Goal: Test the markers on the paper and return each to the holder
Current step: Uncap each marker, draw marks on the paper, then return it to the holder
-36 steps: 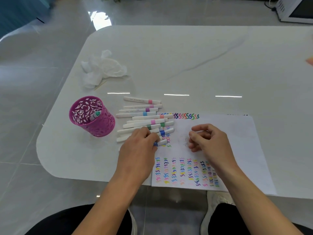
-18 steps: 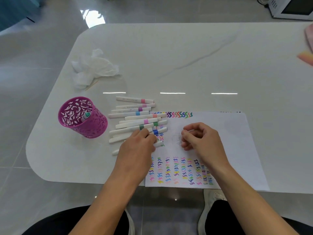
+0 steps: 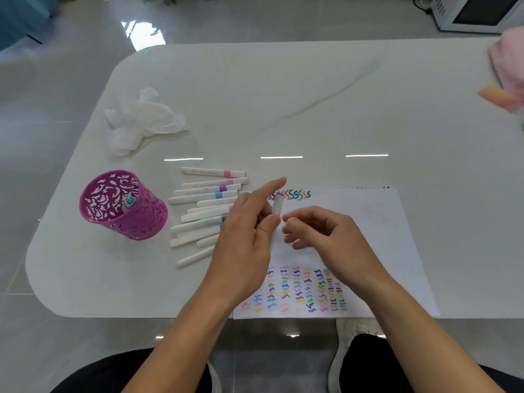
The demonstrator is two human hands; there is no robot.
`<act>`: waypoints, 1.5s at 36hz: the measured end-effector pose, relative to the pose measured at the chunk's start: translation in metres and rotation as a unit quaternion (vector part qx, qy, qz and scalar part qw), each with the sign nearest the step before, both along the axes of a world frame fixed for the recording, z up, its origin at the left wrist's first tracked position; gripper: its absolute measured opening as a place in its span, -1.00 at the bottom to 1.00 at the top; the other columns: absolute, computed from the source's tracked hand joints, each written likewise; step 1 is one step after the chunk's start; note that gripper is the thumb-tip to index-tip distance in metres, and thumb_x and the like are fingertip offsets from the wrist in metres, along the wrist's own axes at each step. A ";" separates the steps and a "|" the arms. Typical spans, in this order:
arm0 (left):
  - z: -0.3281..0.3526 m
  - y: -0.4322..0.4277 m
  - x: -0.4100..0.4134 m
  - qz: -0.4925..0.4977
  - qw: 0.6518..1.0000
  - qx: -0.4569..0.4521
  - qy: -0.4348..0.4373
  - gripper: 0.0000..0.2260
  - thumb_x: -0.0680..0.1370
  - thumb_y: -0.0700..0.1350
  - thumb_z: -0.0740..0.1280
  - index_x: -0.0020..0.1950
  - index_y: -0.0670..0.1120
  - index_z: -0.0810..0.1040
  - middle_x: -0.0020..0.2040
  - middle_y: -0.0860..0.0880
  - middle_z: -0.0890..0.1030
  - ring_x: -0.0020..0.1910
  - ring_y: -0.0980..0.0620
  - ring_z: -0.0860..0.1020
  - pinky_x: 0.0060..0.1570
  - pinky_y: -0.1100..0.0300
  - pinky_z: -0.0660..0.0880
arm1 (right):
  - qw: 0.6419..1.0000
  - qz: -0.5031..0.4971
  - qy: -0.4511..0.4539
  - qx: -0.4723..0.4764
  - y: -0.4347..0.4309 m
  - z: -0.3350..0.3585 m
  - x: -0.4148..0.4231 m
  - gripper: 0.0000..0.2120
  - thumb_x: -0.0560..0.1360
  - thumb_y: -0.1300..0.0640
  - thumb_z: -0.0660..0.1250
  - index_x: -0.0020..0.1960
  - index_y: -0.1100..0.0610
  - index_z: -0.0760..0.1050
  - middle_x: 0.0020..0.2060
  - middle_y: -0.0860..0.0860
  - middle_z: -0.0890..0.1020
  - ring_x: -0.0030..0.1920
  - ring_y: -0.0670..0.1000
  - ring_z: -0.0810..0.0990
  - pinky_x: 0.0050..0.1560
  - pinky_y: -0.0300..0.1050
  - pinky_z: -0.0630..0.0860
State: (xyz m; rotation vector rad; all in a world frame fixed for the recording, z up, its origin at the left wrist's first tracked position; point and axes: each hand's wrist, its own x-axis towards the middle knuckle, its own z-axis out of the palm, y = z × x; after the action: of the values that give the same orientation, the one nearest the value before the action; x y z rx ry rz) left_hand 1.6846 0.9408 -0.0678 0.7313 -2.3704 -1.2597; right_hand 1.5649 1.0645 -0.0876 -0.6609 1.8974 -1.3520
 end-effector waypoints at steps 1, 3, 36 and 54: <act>0.000 0.001 -0.002 -0.002 1.000 0.017 0.006 -0.48 0.66 -0.20 0.22 0.48 0.34 0.30 -0.08 0.14 0.42 -0.03 0.05 0.47 -0.03 0.35 0.45 | 1.000 0.015 0.006 0.000 0.001 0.001 0.000 -0.88 0.62 0.01 0.41 0.12 -0.04 0.69 -0.07 -0.15 0.76 -0.02 -0.12 0.73 0.00 -0.25 0.65; 0.001 0.003 -0.004 -0.009 0.999 0.036 0.013 -0.48 0.68 -0.19 0.20 0.48 0.36 0.28 -0.06 0.13 0.43 -0.01 0.07 0.47 0.02 0.35 0.45 | 0.999 0.040 0.020 0.002 0.002 0.001 0.000 -0.85 0.61 -0.05 0.39 0.13 -0.09 0.69 -0.02 -0.20 0.75 0.05 -0.14 0.71 0.08 -0.26 0.63; -0.010 0.012 -0.016 -0.129 0.957 -0.084 -0.245 -0.72 0.69 0.08 0.08 0.33 0.11 0.47 0.20 0.14 0.54 0.13 0.14 0.50 0.11 0.26 0.42 | 0.913 0.137 0.354 0.148 0.021 0.004 -0.033 -0.62 0.53 -0.33 0.30 0.12 -0.09 0.66 -0.07 -0.17 0.70 -0.21 -0.14 0.53 -0.12 -0.15 0.57; -0.020 0.013 -0.017 -0.066 0.970 -0.085 -0.218 -0.80 0.69 -0.04 0.16 0.11 0.08 0.58 -0.22 0.21 0.46 -0.18 0.20 0.48 -0.23 0.45 0.27 | 0.884 0.186 0.394 0.170 0.017 -0.011 -0.024 -0.61 0.66 -0.31 0.06 -0.10 -0.08 0.45 -0.35 -0.09 0.60 -0.38 -0.05 0.51 -0.35 -0.22 0.32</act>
State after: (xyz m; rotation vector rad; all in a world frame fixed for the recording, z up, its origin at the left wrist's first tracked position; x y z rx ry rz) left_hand 1.6671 0.9536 -0.0880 0.8812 -2.8800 -1.0057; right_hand 1.5413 1.0813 -0.0984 -1.4494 2.3636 -0.4867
